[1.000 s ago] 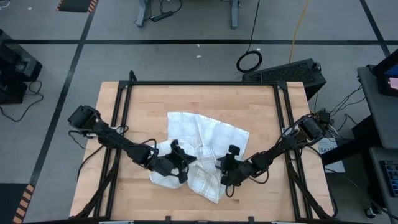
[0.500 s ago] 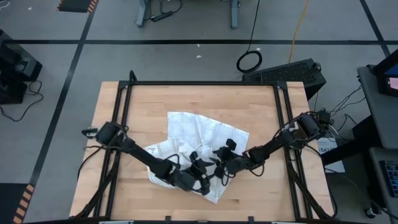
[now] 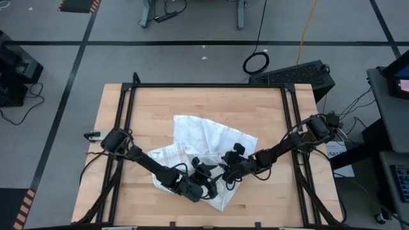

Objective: Roll towel
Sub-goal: Fold the brown checkered towel

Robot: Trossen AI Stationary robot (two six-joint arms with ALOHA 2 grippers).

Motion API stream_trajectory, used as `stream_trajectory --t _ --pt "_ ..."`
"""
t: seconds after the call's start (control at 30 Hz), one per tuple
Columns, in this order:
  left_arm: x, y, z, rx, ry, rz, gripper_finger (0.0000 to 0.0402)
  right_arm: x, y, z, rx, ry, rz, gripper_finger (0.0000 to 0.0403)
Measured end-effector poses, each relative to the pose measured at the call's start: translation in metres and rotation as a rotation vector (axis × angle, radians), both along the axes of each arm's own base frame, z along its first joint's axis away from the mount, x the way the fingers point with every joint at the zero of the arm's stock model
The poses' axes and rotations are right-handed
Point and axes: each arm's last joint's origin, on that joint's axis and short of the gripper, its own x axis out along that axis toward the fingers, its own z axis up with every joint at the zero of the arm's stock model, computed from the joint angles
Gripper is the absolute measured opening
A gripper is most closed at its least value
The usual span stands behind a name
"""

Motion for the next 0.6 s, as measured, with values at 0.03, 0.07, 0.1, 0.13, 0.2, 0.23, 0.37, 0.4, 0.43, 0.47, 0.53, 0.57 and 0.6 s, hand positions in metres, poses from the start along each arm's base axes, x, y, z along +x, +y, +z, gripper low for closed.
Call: stream_trajectory --t 0.03,0.07,0.1,0.13,0.2,0.23,0.37,0.4,0.43,0.47,0.53,0.57,0.6 --pt "-0.001 0.001 -0.001 -0.003 0.012 0.005 0.0201 -0.001 0.001 0.0 0.003 0.005 0.007 0.0146" --pt "-0.003 0.002 -0.001 -0.005 0.029 0.012 0.0196 -0.001 0.003 0.0 0.008 0.008 0.016 0.0146" --pt "-0.005 0.003 0.0 -0.002 0.054 0.019 0.019 -0.002 0.005 0.0 0.009 0.009 0.024 0.0146" --pt "-0.008 0.004 0.003 -0.013 0.07 0.025 0.0183 -0.003 0.007 -0.001 0.008 0.009 0.031 0.0146" --pt "-0.014 0.008 0.011 -0.031 0.103 0.043 0.0169 -0.005 0.011 -0.001 0.006 0.01 0.05 0.0146" --pt "-0.018 0.01 0.014 -0.034 0.125 0.054 0.0162 -0.005 0.012 -0.001 0.006 0.009 0.062 0.0146" --pt "-0.033 0.02 0.023 -0.054 0.215 0.12 0.0144 -0.004 0.016 0.001 -0.005 -0.009 0.106 0.0146" --pt "-0.037 0.023 0.023 -0.071 0.238 0.139 0.0143 -0.003 0.016 0.001 -0.009 -0.016 0.123 0.0146" --pt "-0.039 0.026 0.023 -0.091 0.265 0.155 0.0143 -0.003 0.017 0.002 -0.015 -0.022 0.141 0.0146" --pt "-0.042 0.029 0.021 -0.112 0.298 0.168 0.0143 -0.002 0.017 0.002 -0.02 -0.03 0.157 0.0146" --pt "-0.045 0.035 0.017 -0.147 0.358 0.191 0.0142 0.0 0.018 0.003 -0.029 -0.046 0.178 0.0146" --pt "-0.046 0.038 0.016 -0.155 0.382 0.204 0.0142 0.0 0.018 0.004 -0.031 -0.052 0.188 0.0146" --pt "-0.047 0.041 0.015 -0.16 0.402 0.216 0.0142 0.0 0.019 0.004 -0.034 -0.054 0.197 0.0146"
